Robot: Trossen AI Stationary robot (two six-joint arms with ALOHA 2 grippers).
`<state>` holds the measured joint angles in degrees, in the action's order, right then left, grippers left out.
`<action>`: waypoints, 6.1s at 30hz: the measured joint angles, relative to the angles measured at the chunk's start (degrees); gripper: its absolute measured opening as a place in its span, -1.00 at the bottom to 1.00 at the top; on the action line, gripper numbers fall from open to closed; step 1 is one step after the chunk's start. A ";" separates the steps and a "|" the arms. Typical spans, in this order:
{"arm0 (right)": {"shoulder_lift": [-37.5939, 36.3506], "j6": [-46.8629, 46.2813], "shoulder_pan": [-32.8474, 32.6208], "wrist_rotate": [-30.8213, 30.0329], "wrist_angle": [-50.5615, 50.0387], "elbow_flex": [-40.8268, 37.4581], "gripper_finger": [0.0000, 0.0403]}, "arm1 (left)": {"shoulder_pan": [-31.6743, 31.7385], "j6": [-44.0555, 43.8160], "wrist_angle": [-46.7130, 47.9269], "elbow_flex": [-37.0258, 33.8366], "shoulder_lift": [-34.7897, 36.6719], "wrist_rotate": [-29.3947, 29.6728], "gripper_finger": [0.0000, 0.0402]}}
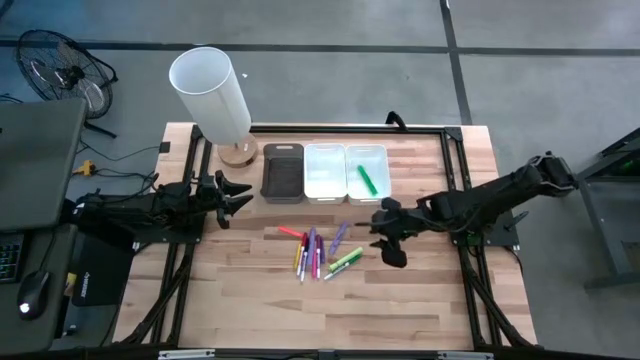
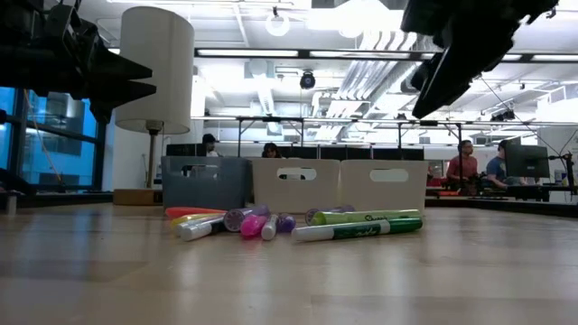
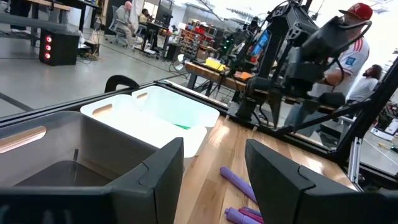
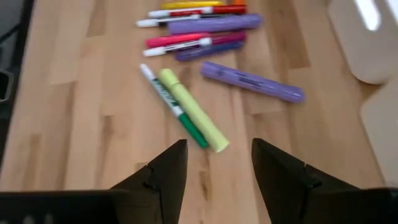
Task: Pick & Place Markers
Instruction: Put the green marker pen into the left white bin
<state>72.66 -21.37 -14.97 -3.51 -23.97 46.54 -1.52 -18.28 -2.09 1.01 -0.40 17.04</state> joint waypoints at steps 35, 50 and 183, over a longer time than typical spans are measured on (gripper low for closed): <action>34.45 21.76 -5.12 3.41 4.50 20.87 0.13 | 0.00 0.00 0.00 -0.01 0.00 0.00 -0.15; 34.52 27.82 -3.96 7.61 4.21 19.17 0.13 | 0.01 0.00 0.00 -0.01 0.01 0.00 -0.15; 24.13 -33.59 27.88 -8.30 19.96 13.40 -0.76 | 0.02 0.00 0.00 -0.02 0.00 -0.01 -0.15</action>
<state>96.79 -54.96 12.91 -11.81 -4.01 59.94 -1.50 -18.28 -2.09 0.99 -0.40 17.03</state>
